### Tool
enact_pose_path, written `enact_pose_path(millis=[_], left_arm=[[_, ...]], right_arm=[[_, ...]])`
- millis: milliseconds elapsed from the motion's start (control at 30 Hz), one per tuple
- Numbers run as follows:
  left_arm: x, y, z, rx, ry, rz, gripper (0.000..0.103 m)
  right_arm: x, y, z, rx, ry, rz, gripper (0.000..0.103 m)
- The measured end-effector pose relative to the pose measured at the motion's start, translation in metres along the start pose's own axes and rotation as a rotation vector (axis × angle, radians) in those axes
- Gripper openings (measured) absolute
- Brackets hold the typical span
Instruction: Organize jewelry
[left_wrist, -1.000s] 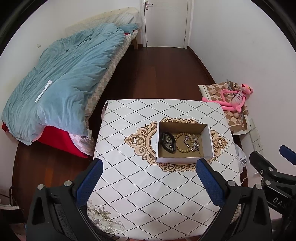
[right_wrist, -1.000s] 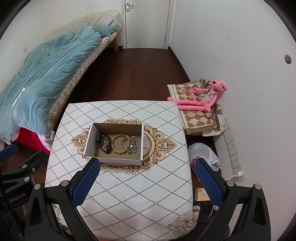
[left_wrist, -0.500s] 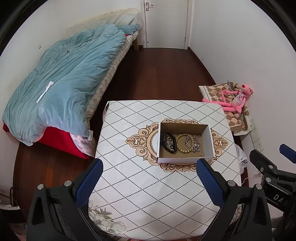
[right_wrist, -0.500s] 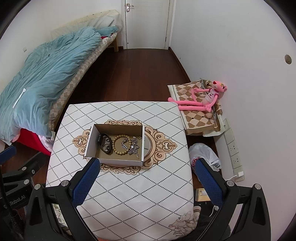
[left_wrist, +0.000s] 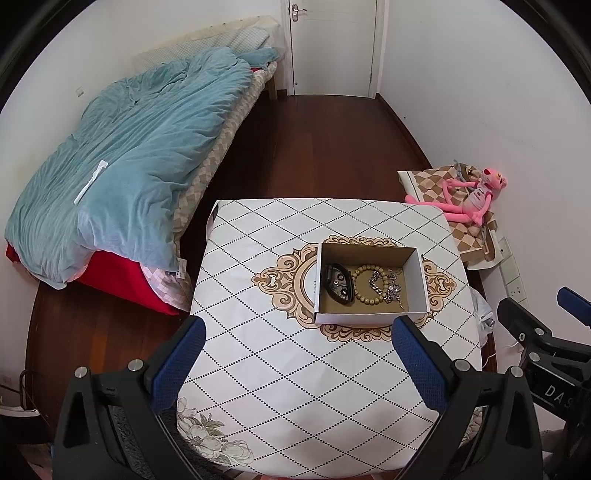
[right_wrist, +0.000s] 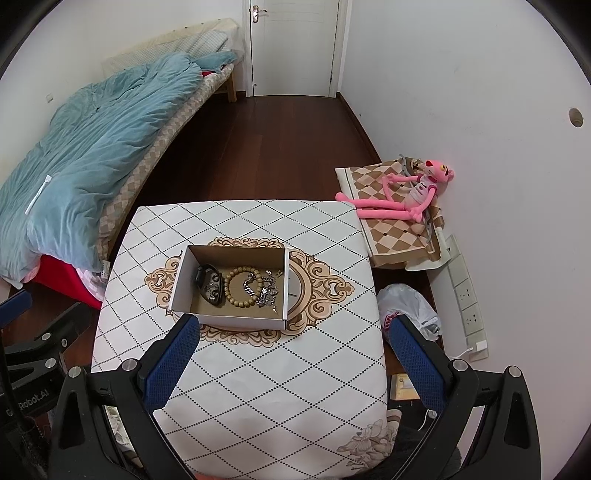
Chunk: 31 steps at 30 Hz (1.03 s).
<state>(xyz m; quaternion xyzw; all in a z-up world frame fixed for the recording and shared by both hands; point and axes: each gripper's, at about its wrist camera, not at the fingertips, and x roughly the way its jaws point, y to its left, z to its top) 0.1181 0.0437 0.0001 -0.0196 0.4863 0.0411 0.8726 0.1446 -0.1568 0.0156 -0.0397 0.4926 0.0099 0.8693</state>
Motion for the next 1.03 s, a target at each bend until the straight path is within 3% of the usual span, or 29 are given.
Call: enact_pose_path(millis=[1033], left_arm=[[0.0, -0.0008, 0.0005, 0.006, -0.011, 0.001, 0.102]], right_arm=[[0.0037, 0.0008, -0.0054, 0.002, 0.006, -0.008, 0.103]])
